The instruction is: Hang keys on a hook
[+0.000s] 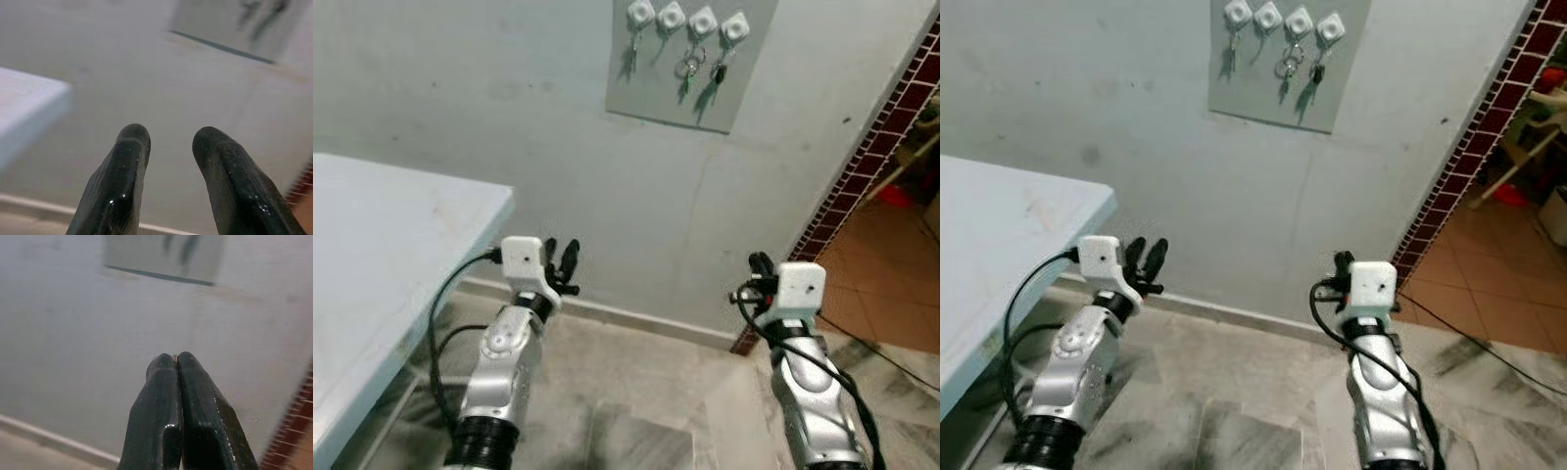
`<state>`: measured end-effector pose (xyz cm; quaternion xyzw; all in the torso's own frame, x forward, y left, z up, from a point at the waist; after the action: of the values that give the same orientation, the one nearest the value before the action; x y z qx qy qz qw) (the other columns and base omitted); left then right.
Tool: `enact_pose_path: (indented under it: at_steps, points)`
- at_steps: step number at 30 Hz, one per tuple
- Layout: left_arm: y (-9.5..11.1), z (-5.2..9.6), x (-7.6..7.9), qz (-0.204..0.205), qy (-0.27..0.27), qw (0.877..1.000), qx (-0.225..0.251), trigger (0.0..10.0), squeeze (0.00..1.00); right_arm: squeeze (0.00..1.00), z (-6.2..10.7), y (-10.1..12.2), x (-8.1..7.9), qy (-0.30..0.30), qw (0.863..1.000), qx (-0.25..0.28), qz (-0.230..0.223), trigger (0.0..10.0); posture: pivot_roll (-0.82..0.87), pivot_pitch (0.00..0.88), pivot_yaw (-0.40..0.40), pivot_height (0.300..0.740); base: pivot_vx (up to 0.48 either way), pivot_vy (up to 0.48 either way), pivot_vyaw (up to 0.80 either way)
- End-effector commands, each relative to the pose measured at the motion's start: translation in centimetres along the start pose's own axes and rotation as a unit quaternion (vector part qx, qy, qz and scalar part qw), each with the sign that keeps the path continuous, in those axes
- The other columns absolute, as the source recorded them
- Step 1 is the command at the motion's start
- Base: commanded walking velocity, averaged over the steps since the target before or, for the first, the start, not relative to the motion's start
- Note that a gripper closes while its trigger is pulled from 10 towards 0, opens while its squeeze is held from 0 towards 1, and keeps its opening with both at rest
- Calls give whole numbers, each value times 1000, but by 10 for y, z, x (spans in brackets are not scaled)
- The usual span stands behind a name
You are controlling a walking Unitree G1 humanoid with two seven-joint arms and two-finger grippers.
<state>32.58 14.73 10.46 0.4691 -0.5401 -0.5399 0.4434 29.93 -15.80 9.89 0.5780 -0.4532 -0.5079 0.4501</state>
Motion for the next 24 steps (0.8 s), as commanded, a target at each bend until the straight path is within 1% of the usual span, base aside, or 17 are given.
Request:
enact_pose_path:
  at_steps: [1, 3, 7, 10, 12, 15, 16, 17, 21, 23, 24]
  points:
    - [3, -2, 7, 3, -10, 1000, 3, 10000, 0, 0, -1, 7, 7, -8, 1000, 9, 3, 10000, 96, 0, -54, 740, 0, 0, 0]
    - [3, -2, 9, 4, -11, 1000, 2, 10000, 0, 0, 0, 5, 9, -20, 1000, 5, 6, 10000, 95, 0, -49, 740, 0, 0, 0]
    - [4, -1, 10, 3, -14, 1000, 0, 10000, 0, 0, 1, 4, 9, -25, 1000, 6, 6, 10000, 94, 0, -34, 740, 0, 0, 0]
    - [5, -2, 10, 2, -17, 1000, 0, 10000, 0, 0, 1, 3, 10, -35, 999, 2, -3, 10000, 93, 0, -25, 740, 0, 0, 0]
    - [6, -2, 11, 2, -21, 1000, -1, 10000, 0, 0, 3, 1, 11, -40, 999, -3, -17, 10000, 92, 0, -13, 740, 0, 0, 0]
    - [6, -2, 11, 0, -25, 1000, -2, 10000, 0, 0, 3, -1, 12, -48, 999, -8, -17, 10000, 89, 0, 1, 740, 0, 0, 0]
    - [7, -2, 11, -2, -29, 1000, -3, 10000, 0, 0, 5, -3, 14, -62, 997, -16, -33, 10000, 88, 0, 5, 740, 0, 0, 0]
    - [7, -2, 11, -3, -30, 1000, -4, 10000, 0, 0, 6, -4, 14, -66, 997, -16, -35, 10000, 87, 0, 8, 740, 0, 0, 0]
    - [7, -2, 12, -1, -31, 1000, -6, 10000, 0, 0, 7, -3, 10, -49, 998, -10, -32, 10000, 85, 0, 11, 740, 0, 0, 0]
    - [8, -3, 13, 3, -33, 999, -5, 10000, 0, 0, 9, -1, 6, -40, 999, -1, -14, 10000, 80, 0, 15, 740, 0, 0, 0]
    - [8, -3, 14, 4, -34, 999, -6, 10000, 0, 0, 9, -1, 5, -37, 999, 0, -14, 10000, 80, 0, 15, 740, 0, 0, 0]
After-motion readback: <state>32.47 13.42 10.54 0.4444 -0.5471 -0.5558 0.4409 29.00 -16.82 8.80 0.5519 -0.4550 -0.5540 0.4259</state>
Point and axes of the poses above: a point about 5 cm out from each wrist's last joint towards the gripper, its own z axis pointing back from the gripper into the wrist, its own y axis along the axis of the wrist's last joint, x = y × z, the point moved 1 cm from there along -z, pointing out of the wrist towards the gripper, and after that the axes turned 11 degrees about -z, right-handed, at the moved point
